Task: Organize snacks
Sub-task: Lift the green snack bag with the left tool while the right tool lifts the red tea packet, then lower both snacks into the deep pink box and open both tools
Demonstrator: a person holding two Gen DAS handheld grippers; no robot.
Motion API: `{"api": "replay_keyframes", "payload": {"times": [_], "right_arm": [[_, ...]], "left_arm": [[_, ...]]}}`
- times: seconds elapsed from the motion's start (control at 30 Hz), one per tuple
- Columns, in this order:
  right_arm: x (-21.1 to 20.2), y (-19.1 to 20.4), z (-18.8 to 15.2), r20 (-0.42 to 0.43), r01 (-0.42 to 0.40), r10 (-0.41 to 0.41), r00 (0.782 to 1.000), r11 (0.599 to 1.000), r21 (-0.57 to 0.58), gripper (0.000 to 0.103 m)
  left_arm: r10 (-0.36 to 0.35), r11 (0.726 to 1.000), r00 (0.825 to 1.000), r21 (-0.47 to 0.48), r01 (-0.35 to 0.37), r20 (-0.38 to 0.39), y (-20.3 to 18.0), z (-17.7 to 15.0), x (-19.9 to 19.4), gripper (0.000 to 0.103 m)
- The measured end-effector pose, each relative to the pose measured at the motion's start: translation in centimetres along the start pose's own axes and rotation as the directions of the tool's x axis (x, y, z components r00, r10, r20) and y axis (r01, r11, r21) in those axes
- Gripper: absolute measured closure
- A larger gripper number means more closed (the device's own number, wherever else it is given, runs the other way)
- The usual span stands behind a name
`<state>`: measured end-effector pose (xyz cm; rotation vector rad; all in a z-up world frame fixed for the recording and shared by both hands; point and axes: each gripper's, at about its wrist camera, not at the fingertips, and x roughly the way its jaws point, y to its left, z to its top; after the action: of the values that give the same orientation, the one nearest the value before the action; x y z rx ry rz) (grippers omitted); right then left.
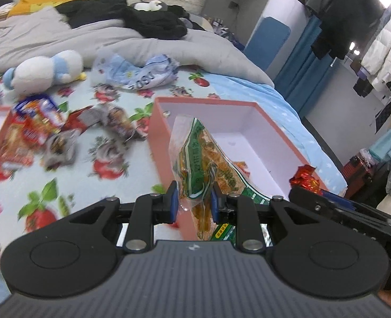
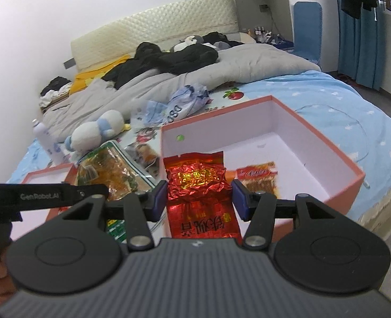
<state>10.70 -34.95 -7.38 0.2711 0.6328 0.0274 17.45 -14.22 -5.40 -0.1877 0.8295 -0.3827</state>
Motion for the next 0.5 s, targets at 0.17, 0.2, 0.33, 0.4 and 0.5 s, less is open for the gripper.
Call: {"api": "replay_keyframes", "payload": {"times": [0.17, 0.2, 0.33, 0.4, 0.5], "right_arm": [[3.6, -2.2, 2.0, -0.014, 0.029, -0.029, 0.999, 0.999, 0.021, 0.048], [4.3, -2.5, 2.2, -0.022, 0.032, -0.032, 0.999, 0.999, 0.024, 0.048], [7.2, -3.8, 3.1, -0.049, 0.049, -0.048, 0.998, 0.998, 0.028, 0.048], [8.4, -4.4, 3.4, -0.061, 0.053, -0.050, 0.997, 0.998, 0.041, 0.048], [10.3, -5.2, 3.5, -0.085, 0.061, -0.057, 0.995, 0.997, 0.045, 0.048]], "left_arm": [[-0.016, 0.999, 1.000, 0.039, 0.017, -0.027, -1.8, 3.1, 4.5, 0.076], [-0.019, 0.999, 0.999, 0.047, 0.020, -0.037, -2.1, 3.6, 5.6, 0.076], [-0.028, 0.997, 0.997, 0.068, 0.033, -0.072, -2.8, 5.4, 9.2, 0.076], [-0.026, 0.996, 0.995, 0.078, 0.033, -0.094, -3.0, 6.0, 11.1, 0.076], [-0.022, 0.995, 0.993, 0.092, 0.033, -0.117, -3.2, 6.7, 13.6, 0.076]]}}
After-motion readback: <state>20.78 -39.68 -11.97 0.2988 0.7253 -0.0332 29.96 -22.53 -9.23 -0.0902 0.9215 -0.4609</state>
